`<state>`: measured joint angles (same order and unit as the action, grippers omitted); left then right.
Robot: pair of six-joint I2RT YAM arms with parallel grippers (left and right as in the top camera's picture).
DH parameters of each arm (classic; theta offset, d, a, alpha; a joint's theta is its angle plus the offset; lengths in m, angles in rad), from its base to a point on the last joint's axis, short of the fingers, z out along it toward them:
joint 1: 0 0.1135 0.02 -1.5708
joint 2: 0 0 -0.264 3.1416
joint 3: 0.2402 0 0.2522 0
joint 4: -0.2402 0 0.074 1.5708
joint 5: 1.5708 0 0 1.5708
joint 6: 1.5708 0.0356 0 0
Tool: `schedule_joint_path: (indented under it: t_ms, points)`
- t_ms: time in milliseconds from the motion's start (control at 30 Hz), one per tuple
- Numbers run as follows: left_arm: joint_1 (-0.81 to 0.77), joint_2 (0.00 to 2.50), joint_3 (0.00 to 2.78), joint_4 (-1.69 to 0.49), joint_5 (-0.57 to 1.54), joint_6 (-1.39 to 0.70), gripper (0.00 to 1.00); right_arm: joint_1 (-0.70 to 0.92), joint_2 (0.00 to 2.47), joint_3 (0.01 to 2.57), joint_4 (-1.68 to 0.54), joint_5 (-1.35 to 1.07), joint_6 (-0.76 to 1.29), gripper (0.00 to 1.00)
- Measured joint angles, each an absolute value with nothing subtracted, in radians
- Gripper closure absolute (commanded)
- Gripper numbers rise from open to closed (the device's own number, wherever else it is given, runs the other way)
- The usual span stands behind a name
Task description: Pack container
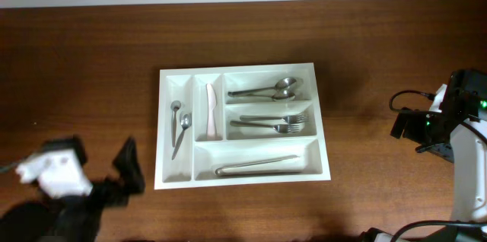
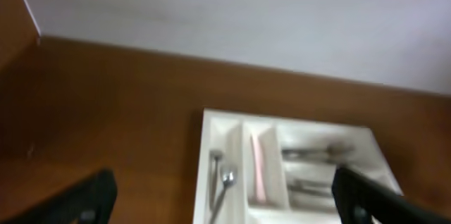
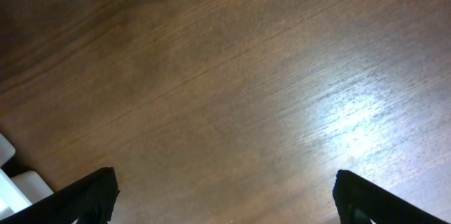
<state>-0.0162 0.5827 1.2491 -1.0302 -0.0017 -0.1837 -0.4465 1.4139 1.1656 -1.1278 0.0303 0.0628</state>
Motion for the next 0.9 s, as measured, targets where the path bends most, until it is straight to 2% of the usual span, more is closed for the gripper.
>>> schedule_joint_path:
  t_ms: [167,333,567,900]
  points:
    - [-0.016,0.578,1.007,-0.747,-0.027,-0.179,0.01,-0.447,1.414,1.166,-1.128,0.03,0.063,0.01]
    - [-0.012,0.466,0.787,-0.509,-0.063,-0.177,0.01,-0.447,1.414,1.166,-1.127,0.03,0.063,0.01]
    - [0.037,0.248,0.596,-0.386,-0.088,-0.177,0.01,-0.447,1.414,1.166,-1.127,0.03,0.064,0.01]
    - [0.056,0.072,0.364,-0.229,-0.114,-0.177,0.01,-0.447,1.414,1.166,-1.127,0.03,0.064,0.01]
